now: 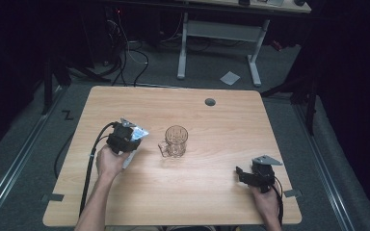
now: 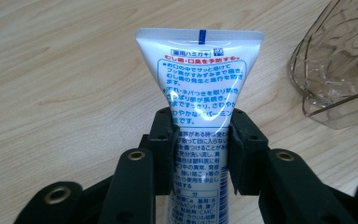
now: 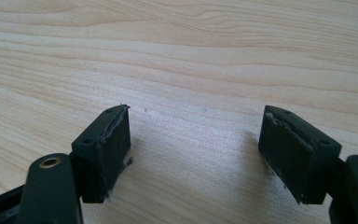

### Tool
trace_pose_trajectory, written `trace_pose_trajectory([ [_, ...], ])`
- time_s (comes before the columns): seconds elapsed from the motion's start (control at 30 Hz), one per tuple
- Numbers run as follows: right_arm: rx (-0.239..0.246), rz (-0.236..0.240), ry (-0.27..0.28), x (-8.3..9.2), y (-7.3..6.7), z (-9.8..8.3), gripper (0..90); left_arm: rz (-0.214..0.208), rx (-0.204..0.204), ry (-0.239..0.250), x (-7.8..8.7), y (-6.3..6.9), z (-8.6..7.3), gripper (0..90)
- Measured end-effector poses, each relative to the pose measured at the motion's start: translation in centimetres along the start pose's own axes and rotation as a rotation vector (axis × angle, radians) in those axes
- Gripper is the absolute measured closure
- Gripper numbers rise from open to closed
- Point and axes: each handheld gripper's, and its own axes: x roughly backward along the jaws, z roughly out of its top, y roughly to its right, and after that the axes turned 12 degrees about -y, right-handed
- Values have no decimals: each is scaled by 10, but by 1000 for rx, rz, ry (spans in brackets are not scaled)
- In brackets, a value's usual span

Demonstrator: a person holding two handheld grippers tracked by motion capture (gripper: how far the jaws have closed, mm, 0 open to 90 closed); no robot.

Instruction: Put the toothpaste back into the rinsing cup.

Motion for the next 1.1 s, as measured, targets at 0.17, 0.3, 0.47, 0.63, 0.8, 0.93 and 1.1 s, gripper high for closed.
trace_pose_trajectory([
  [0.17, 0, 0, 0, 0, 0, 0, 249, -6, -3, 55, 12, 2, -2, 674],
  [0.3, 0, 0, 0, 0, 0, 0, 249, -15, 1, 84, 18, 2, -3, 676],
  [0.47, 0, 0, 0, 0, 0, 0, 249, -32, 0, 107, 26, 4, -5, 677],
  [0.63, 0, 0, 0, 0, 0, 0, 249, -59, -3, 130, 33, 8, -6, 676],
  [0.8, 0, 0, 1, 0, 0, 0, 249, -95, -4, 154, 40, 13, -7, 674],
  [0.93, 0, 0, 0, 0, 0, 0, 249, -103, -23, 170, 46, 19, -5, 675],
  [1.1, 0, 0, 0, 0, 0, 0, 249, -135, -41, 205, 55, 28, 0, 675],
])
